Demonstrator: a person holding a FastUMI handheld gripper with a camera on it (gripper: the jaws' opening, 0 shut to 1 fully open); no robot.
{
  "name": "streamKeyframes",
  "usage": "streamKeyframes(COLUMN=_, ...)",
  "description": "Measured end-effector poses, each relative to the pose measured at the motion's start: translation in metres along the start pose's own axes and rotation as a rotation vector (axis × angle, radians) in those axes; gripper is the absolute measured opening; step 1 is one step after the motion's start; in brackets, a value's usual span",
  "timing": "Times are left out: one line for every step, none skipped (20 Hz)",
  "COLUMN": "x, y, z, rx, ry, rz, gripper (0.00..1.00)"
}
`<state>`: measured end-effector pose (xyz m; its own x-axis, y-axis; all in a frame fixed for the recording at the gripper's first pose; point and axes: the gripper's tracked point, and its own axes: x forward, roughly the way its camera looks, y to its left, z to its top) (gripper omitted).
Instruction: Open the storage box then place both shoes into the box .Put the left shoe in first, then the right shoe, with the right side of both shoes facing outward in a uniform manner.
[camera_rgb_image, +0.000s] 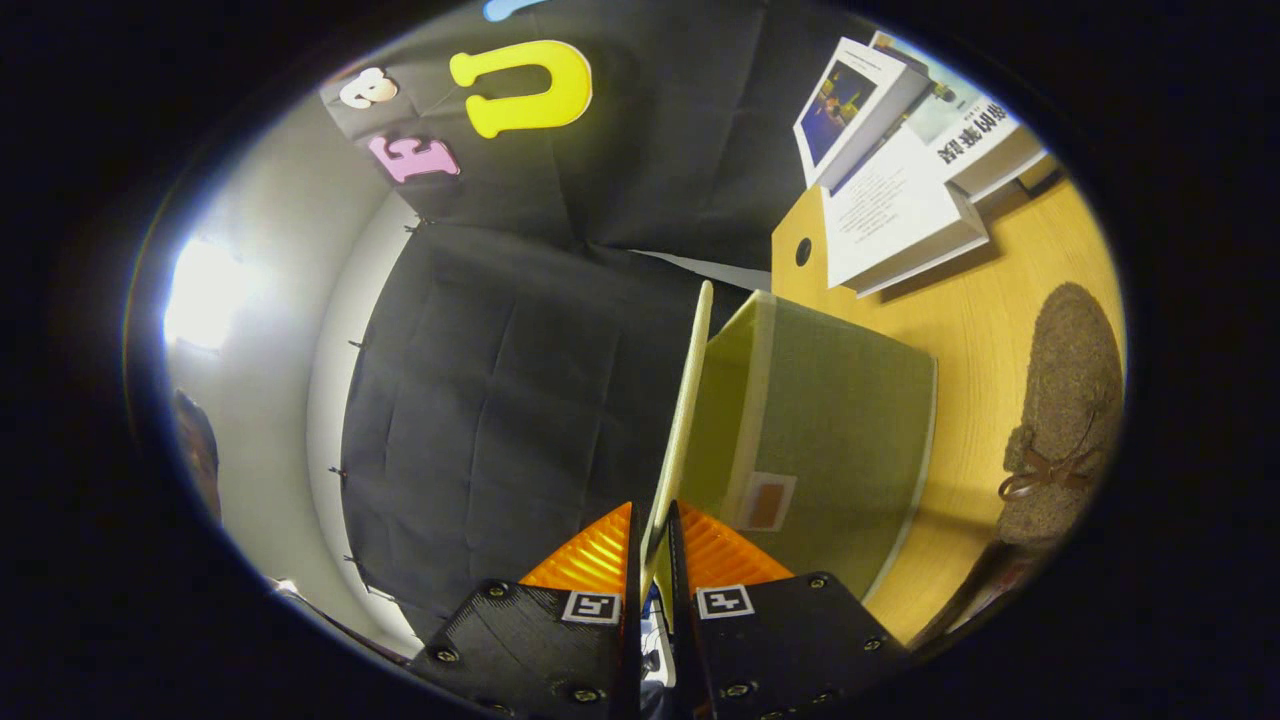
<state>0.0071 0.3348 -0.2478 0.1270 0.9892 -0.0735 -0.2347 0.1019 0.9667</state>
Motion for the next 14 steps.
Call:
streamKeyframes(x=0.002, y=0.009, z=0.002, rx=-0.015, ry=0.002, rz=0.007, gripper=0.13)
streamKeyframes(x=0.005, y=0.016, z=0.003, rx=-0.033, ry=0.006, rz=0.006, gripper=0.14)
streamKeyframes(x=0.009, y=0.024, z=0.005, rx=-0.05, ry=0.012, rz=0.006, gripper=0.13)
streamKeyframes(x=0.013, y=0.034, z=0.007, rx=-0.067, ry=0.016, rz=0.007, gripper=0.14)
streamKeyframes(x=0.019, y=0.043, z=0.01, rx=-0.085, ry=0.02, rz=0.009, gripper=0.14)
streamKeyframes(x=0.024, y=0.054, z=0.012, rx=-0.108, ry=0.023, rz=0.011, gripper=0.14)
streamKeyframes(x=0.031, y=0.063, z=0.016, rx=-0.138, ry=0.02, rz=0.011, gripper=0.14)
streamKeyframes(x=0.04, y=0.073, z=0.017, rx=-0.168, ry=0.026, rz=0.014, gripper=0.13)
streamKeyframes(x=0.05, y=0.083, z=0.019, rx=-0.196, ry=0.034, rz=0.016, gripper=0.13)
streamKeyframes(x=0.059, y=0.092, z=0.018, rx=-0.217, ry=0.047, rz=0.017, gripper=0.14)
streamKeyframes(x=0.07, y=0.1, z=0.017, rx=-0.235, ry=0.06, rz=0.018, gripper=0.14)
streamKeyframes(x=0.081, y=0.106, z=0.018, rx=-0.251, ry=0.07, rz=0.017, gripper=0.14)
streamKeyframes(x=0.093, y=0.11, z=0.018, rx=-0.257, ry=0.083, rz=0.017, gripper=0.14)
streamKeyframes(x=0.106, y=0.115, z=0.015, rx=-0.259, ry=0.095, rz=0.019, gripper=0.14)
